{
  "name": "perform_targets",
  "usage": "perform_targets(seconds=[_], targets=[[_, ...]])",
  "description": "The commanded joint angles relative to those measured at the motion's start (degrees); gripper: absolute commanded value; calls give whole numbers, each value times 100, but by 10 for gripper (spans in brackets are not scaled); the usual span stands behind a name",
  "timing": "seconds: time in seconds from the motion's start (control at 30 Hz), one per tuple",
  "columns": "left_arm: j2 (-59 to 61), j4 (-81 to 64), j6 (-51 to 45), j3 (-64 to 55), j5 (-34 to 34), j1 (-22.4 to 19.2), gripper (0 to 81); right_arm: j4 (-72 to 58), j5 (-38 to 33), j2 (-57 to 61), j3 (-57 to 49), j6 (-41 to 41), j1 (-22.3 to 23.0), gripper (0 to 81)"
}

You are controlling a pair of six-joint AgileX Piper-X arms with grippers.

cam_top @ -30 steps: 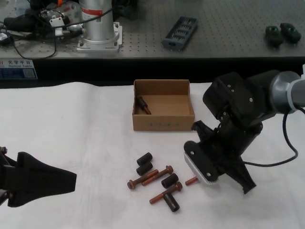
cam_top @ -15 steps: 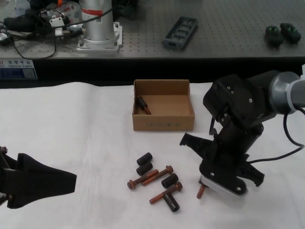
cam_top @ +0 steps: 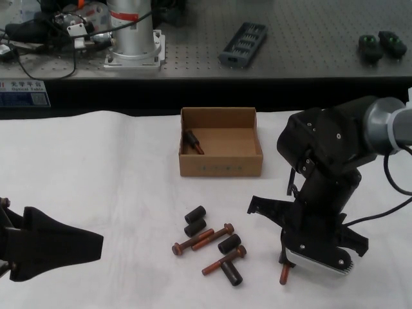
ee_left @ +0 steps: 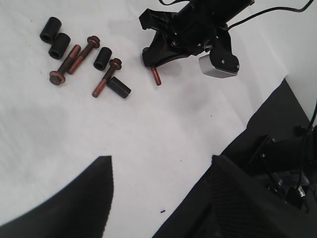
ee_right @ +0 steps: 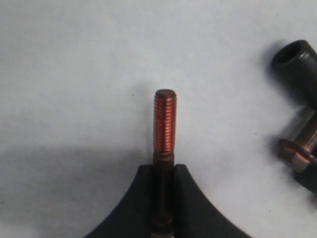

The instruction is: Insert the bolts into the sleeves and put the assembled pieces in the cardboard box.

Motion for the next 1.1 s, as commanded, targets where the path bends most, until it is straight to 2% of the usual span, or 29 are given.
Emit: perform_targets(seconds=[0.0,0.13,0.17,0.47,0.7,0.83,0.93,1.03,1.07], targets=[[-46,-30,107,-21,65,13,422,152,-121,-120,-4,-46,6,79],[-46,-30,107,-21,65,13,422,159,-106,-120,-4,-46,6,332],[-46,-30,107,-21,65,13,422,159,-106,-120,-4,-46,6,364],[-46,-30,107,-21,65,13,422,341,79,-142,-4,-46,6,364],[-46,-30,107,-21,65,13,422,529,229,-629,-4,346,31,364],[-46,-30,-50,-21,65,13,422,440,-199,-1164,-4,559,132,364],[-46,-30,-400,-21,65,13,422,192,-608,-1501,-4,1902,255,364],[-46,-30,-634,-21,65,13,422,-324,-631,-1606,-4,4347,345,364],[-46,-30,-727,-21,65,13,422,-488,-638,-1605,-4,5466,345,364]])
